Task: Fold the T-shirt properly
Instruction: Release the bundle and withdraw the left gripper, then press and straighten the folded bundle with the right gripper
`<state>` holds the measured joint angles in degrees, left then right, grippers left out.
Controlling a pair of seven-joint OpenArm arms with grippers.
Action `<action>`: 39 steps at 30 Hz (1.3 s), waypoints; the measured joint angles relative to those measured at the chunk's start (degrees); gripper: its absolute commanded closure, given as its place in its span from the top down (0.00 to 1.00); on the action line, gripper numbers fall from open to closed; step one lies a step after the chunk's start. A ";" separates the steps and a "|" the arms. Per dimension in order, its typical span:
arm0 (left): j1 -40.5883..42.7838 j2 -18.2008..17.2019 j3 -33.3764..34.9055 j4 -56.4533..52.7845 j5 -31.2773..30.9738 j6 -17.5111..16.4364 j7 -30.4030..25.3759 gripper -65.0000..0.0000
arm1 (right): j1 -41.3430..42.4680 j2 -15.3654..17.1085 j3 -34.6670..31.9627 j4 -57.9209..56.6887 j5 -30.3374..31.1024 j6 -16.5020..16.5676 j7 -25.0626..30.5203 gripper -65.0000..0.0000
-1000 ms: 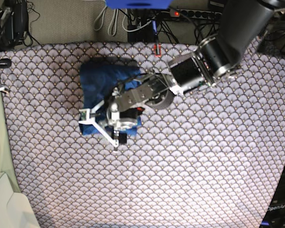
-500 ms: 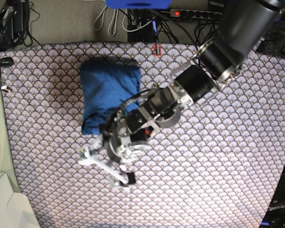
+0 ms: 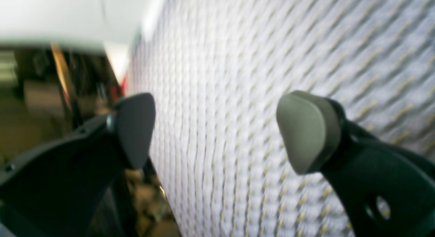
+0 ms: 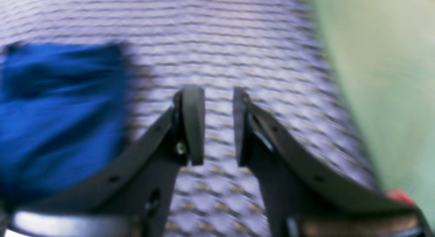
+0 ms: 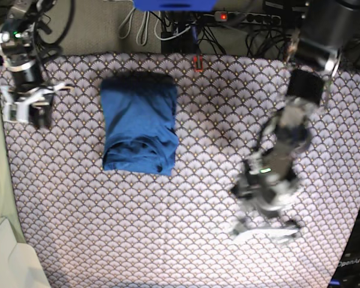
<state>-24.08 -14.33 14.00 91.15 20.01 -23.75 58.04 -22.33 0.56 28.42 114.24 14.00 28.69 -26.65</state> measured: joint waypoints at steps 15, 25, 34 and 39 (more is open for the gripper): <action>29.42 -7.23 -28.57 19.71 -0.96 -0.28 4.74 0.88 | 10.75 2.75 -23.17 -8.24 -0.02 5.38 -0.22 0.01; 36.98 -6.75 -35.69 20.50 -0.83 -0.28 4.76 0.88 | 16.92 4.00 -31.85 -18.95 -0.15 5.16 -0.04 0.01; 40.59 -6.80 -36.06 20.61 -0.68 -0.26 4.81 0.88 | 23.63 3.50 -37.46 -31.32 -0.13 5.35 0.33 0.00; 41.77 -6.80 -36.04 20.65 -0.61 -0.28 4.74 0.88 | 29.99 3.58 -37.68 -40.96 0.04 5.25 4.98 0.01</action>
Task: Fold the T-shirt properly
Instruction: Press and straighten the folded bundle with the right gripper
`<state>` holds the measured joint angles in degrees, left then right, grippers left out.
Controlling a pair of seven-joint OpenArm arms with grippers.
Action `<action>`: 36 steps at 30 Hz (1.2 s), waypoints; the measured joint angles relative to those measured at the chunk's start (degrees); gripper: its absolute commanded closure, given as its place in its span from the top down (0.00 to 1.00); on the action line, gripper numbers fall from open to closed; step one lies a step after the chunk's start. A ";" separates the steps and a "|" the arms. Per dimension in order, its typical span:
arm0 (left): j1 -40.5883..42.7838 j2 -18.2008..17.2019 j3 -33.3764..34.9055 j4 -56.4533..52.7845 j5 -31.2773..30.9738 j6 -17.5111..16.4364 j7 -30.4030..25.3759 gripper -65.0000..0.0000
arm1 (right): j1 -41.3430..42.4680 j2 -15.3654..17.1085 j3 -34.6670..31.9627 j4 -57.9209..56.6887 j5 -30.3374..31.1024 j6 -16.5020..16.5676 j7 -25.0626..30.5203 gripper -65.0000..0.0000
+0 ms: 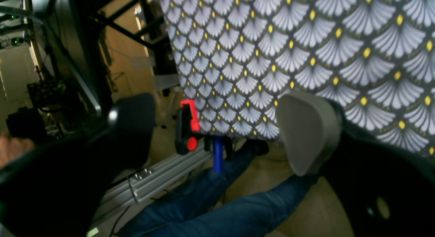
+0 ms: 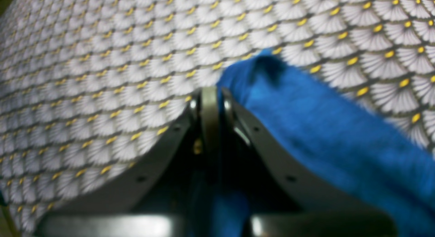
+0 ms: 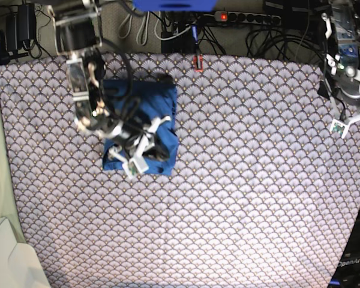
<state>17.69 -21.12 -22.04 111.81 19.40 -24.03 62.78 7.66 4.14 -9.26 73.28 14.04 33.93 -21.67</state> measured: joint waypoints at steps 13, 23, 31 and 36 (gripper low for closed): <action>1.20 0.15 -2.97 0.81 0.31 0.00 0.02 0.88 | 11.85 -1.88 -1.16 -22.91 -0.09 0.66 8.50 0.00; 1.22 0.20 -3.04 0.83 0.00 -0.02 -0.04 0.88 | 3.32 0.50 -0.42 3.37 -0.22 -0.66 0.59 0.00; 1.16 0.15 -3.04 0.87 -0.17 0.00 -0.42 0.88 | -12.72 -0.04 2.08 18.73 -0.20 -0.24 -1.88 0.00; 1.16 0.15 -3.04 0.87 -0.13 0.00 -0.42 0.88 | -14.51 -0.04 1.97 11.52 -0.02 -0.31 2.05 0.00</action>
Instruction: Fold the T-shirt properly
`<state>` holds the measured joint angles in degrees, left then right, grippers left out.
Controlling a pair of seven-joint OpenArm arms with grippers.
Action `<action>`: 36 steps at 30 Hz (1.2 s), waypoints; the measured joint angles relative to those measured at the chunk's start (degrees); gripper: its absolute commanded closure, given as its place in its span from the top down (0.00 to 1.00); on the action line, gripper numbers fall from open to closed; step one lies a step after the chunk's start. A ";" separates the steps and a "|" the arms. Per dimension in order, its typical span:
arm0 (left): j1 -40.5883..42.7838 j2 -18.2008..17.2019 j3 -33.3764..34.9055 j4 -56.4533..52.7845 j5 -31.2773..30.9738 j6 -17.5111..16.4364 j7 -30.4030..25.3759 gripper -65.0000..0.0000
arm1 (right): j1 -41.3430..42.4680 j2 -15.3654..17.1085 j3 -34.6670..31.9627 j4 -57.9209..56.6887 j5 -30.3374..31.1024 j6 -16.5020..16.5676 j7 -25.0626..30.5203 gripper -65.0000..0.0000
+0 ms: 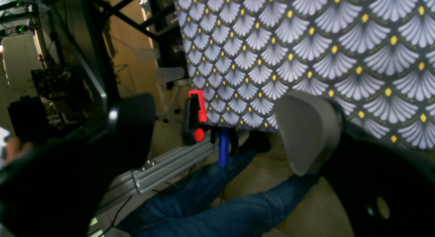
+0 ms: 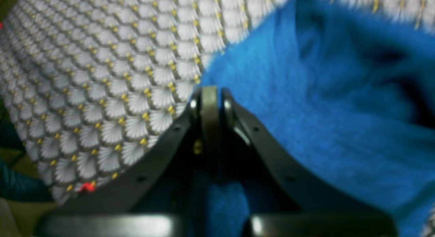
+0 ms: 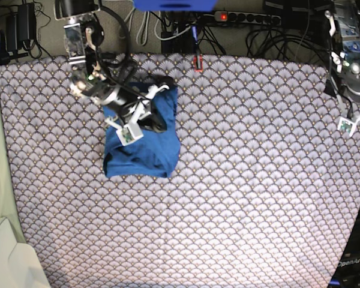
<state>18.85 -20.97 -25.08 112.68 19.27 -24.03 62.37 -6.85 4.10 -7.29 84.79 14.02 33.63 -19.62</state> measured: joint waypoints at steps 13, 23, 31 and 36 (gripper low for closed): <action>0.02 0.00 0.00 0.00 0.00 0.00 -0.02 0.88 | 0.90 0.04 0.04 -12.90 2.49 1.22 14.80 0.00; -0.07 1.01 -2.14 1.44 -5.66 -9.44 -0.50 0.64 | -12.63 1.81 5.49 19.82 0.33 -0.11 4.63 0.00; 0.83 8.96 -12.09 1.36 -6.69 -16.20 -0.33 0.02 | -26.49 1.73 14.43 26.97 -0.04 0.02 3.10 0.00; 9.51 10.91 -7.56 0.55 -6.86 -16.11 -0.96 0.00 | -34.49 -1.14 22.80 26.84 -0.02 -0.15 5.86 0.00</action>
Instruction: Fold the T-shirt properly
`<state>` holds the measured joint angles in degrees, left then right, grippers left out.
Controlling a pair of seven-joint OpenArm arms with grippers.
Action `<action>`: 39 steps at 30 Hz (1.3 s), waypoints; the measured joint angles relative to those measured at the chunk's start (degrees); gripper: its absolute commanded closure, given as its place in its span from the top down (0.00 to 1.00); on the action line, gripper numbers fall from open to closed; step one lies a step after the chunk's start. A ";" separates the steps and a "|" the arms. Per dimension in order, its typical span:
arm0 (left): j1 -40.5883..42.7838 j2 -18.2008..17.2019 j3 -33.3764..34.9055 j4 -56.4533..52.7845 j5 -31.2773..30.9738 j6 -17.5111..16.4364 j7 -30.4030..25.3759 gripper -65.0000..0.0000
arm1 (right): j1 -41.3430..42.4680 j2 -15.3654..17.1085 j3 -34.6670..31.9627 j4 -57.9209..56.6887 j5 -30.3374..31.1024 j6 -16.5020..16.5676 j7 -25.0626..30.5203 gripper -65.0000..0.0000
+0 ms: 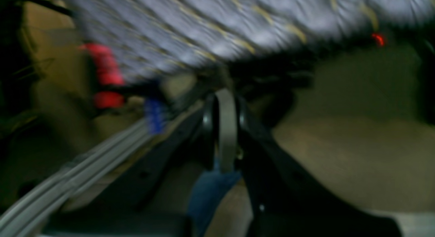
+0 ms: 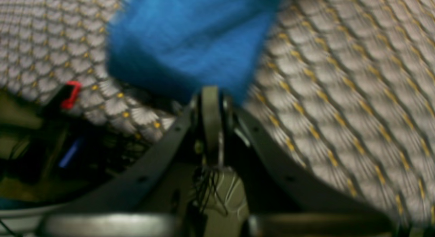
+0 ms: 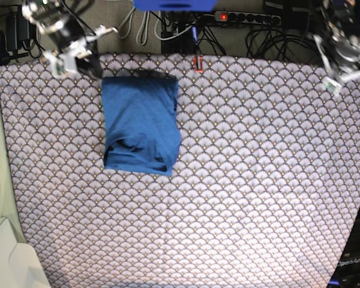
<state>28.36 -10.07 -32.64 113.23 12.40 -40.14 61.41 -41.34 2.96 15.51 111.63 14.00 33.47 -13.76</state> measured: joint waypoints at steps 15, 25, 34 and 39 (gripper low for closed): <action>-2.40 5.46 10.21 -31.71 0.35 0.57 -10.47 0.00 | -0.37 -3.74 6.95 -29.55 -0.02 -0.04 3.61 0.00; -8.66 4.07 14.82 -58.71 -0.72 3.48 -31.71 0.00 | 13.18 -0.79 6.75 -75.10 -5.20 -0.22 29.92 0.00; -15.52 3.76 14.88 -81.94 -0.55 11.76 -45.64 0.00 | 27.85 3.93 6.01 -107.38 -5.03 -10.88 44.76 0.00; -17.51 2.69 15.02 -92.50 -0.92 19.12 -57.11 0.00 | 31.78 2.67 2.34 -108.26 -5.46 -25.20 44.50 0.00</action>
<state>10.85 -7.38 -17.63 20.73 11.49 -21.02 4.29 -9.56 5.63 17.85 3.38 8.54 8.27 30.74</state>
